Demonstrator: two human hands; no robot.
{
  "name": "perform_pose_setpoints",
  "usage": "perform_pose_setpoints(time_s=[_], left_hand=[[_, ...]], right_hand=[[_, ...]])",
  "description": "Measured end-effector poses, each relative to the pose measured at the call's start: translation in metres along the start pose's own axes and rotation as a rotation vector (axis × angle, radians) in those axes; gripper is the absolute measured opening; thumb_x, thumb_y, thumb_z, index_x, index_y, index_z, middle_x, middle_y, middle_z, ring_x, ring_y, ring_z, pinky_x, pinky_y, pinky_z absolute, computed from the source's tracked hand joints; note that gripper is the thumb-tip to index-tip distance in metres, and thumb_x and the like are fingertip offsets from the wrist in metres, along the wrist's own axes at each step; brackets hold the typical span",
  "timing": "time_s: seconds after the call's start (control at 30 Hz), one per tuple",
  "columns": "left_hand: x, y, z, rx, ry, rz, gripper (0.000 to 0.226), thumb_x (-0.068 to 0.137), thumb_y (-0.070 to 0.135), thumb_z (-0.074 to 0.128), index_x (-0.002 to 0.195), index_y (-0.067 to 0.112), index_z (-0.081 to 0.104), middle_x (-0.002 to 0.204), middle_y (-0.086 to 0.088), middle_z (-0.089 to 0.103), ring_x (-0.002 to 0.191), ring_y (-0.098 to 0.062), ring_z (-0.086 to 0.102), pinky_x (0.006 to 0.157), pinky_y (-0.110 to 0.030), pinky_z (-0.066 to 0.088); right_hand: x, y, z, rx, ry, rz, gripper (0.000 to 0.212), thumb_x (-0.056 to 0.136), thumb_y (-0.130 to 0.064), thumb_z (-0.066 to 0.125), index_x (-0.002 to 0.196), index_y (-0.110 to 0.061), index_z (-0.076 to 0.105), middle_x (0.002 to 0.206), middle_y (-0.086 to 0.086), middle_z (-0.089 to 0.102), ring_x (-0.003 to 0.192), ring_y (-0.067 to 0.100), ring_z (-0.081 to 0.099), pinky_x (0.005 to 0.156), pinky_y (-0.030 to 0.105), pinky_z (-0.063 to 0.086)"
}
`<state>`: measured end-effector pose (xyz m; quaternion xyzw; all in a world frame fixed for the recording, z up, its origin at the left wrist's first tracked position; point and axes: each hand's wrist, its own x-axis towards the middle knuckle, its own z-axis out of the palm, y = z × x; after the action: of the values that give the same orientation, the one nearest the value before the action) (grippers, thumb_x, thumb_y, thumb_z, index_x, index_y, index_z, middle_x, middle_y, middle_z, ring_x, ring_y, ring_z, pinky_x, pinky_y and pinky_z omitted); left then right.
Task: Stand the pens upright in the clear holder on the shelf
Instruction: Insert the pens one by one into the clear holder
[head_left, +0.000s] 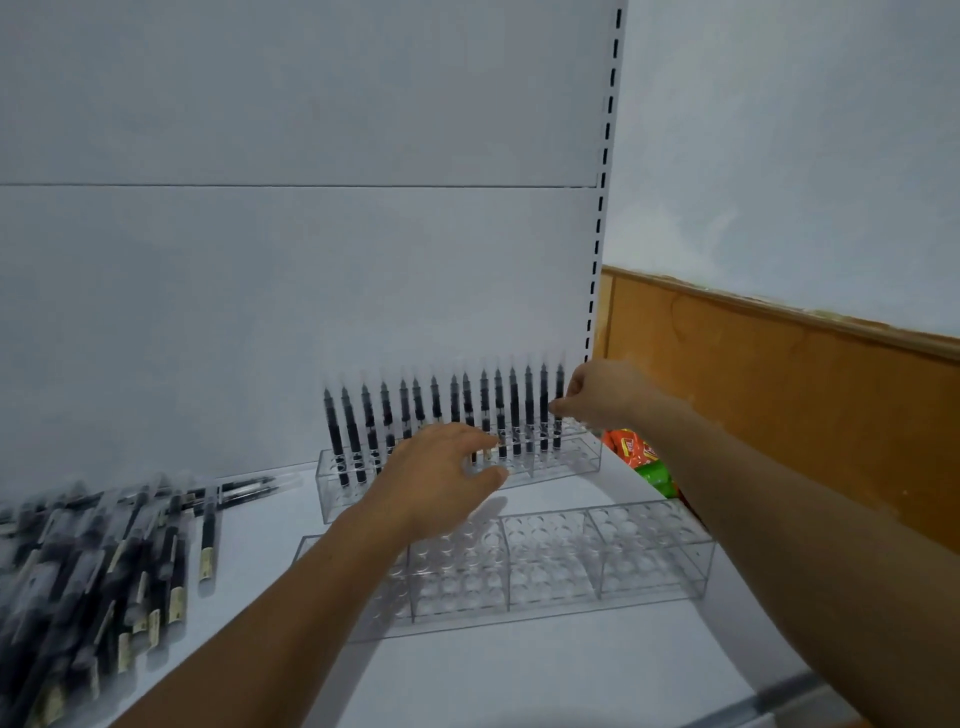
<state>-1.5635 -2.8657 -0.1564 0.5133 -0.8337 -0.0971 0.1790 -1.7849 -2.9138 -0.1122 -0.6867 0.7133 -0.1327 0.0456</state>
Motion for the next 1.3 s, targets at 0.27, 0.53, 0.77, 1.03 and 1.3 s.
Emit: perform_pose_setpoints(time_s=[0.27,0.53,0.77,1.03,1.3], left_hand=[[-0.004,-0.004,-0.034,-0.128,0.095,-0.027,0.043,0.095,0.050,0.049,0.134,0.033,0.052,0.142,0.011,0.048,0.126,-0.009,0.046,0.106,-0.034,0.037],[-0.073,-0.089,-0.089,0.032,0.164,-0.320,0.037,0.093,0.047,0.053,0.125,0.029,0.061,0.129,0.010,0.060,0.113,-0.009,0.056,0.095,-0.026,0.042],[-0.160,-0.150,-0.089,0.292,0.174,-0.434,0.050,0.095,0.052,0.045,0.137,0.025,0.051,0.145,0.003,0.047,0.129,-0.016,0.044,0.108,-0.030,0.033],[-0.182,-0.156,-0.075,0.214,0.300,-0.457,0.045,0.096,0.049,0.044,0.132,0.024,0.054,0.128,0.005,0.059,0.118,-0.016,0.051,0.100,-0.029,0.037],[-0.179,-0.157,-0.081,0.140,0.282,-0.471,0.042,0.098,0.045,0.044,0.129,0.020,0.057,0.127,0.000,0.060,0.115,-0.018,0.053,0.101,-0.034,0.041]], right_hand=[[-0.028,-0.027,-0.019,-0.119,0.004,-0.131,0.039,0.094,-0.047,0.052,0.088,-0.013,0.067,0.081,0.004,0.067,0.073,0.018,0.059,0.065,0.028,0.049],[-0.051,-0.129,0.003,0.102,-0.191,-0.452,0.036,0.093,-0.045,0.058,0.096,-0.011,0.069,0.087,0.008,0.071,0.072,0.018,0.062,0.066,0.029,0.050],[-0.059,-0.232,0.052,0.067,-0.388,-0.638,0.030,0.094,-0.043,0.057,0.106,-0.018,0.068,0.099,0.000,0.072,0.084,0.014,0.070,0.082,0.033,0.056],[-0.059,-0.285,0.089,-0.032,-0.473,-0.696,0.026,0.095,-0.035,0.058,0.111,-0.015,0.062,0.099,0.006,0.072,0.082,0.019,0.072,0.073,0.031,0.061],[-0.061,-0.284,0.091,-0.009,-0.387,-0.669,0.010,0.089,-0.027,0.062,0.090,-0.017,0.063,0.090,0.002,0.074,0.078,0.017,0.072,0.080,0.035,0.058]])
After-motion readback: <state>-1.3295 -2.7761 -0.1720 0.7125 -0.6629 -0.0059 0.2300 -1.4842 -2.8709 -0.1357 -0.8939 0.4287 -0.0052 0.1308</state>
